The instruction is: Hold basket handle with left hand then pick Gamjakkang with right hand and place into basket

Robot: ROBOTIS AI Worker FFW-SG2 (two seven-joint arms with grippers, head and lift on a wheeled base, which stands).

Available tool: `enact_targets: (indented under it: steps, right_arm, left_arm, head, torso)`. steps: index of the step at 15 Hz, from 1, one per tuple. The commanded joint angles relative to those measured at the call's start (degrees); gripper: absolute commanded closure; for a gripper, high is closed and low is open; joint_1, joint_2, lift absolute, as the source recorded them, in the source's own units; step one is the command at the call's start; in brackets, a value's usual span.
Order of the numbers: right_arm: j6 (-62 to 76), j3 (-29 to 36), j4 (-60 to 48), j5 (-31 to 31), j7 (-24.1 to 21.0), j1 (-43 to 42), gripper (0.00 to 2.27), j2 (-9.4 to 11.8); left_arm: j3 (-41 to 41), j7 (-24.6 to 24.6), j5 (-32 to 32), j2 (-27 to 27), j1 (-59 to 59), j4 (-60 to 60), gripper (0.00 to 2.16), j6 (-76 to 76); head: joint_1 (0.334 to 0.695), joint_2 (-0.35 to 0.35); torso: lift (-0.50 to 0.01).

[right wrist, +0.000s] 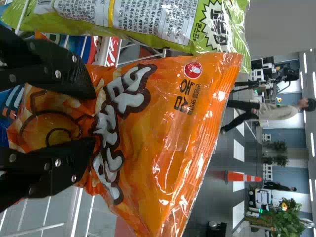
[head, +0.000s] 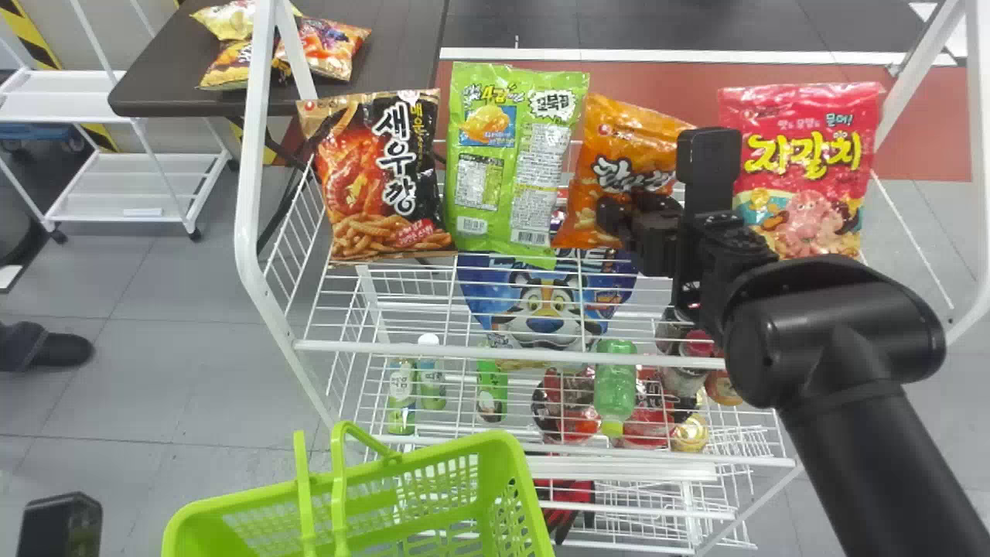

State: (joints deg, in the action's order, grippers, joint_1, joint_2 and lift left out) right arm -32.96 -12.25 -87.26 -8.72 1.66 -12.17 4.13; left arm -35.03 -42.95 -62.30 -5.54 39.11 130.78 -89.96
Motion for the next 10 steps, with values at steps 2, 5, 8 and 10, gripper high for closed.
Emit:
enact_targets:
  steps: [2, 5, 8, 10]
  right_arm:
    - [1.00, 0.21, -4.76, 0.90, 0.01, 3.12, 2.25, 0.00]
    - [-0.58, 1.09, -13.11, 2.75, -0.35, 7.34, 2.25, 0.09]
    - [-6.73, 1.17, -21.37, 6.44, -2.98, 10.76, 2.25, 0.53]
    - [-13.06, 1.79, -27.17, 6.70, -3.33, 12.79, 2.25, 0.62]
  left_arm:
    - [-0.30, -0.12, -0.19, 0.00, 0.00, 0.00, 2.15, -0.07]
    - [-0.39, -0.20, -0.19, 0.00, 0.00, -0.18, 2.15, -0.07]
    - [-0.39, -0.29, -0.19, 0.09, 0.00, -0.26, 2.15, -0.07]
    - [-0.39, -0.47, -0.19, 0.09, 0.00, -0.35, 2.15, -0.07]
  head:
    - [0.695, 0.045]
    - [0.695, 0.048]
    - [0.695, 0.037]
    - [0.695, 0.023]
  torso:
    - [-0.018]
    - [-0.018]
    - [-0.018]
    - [-0.018]
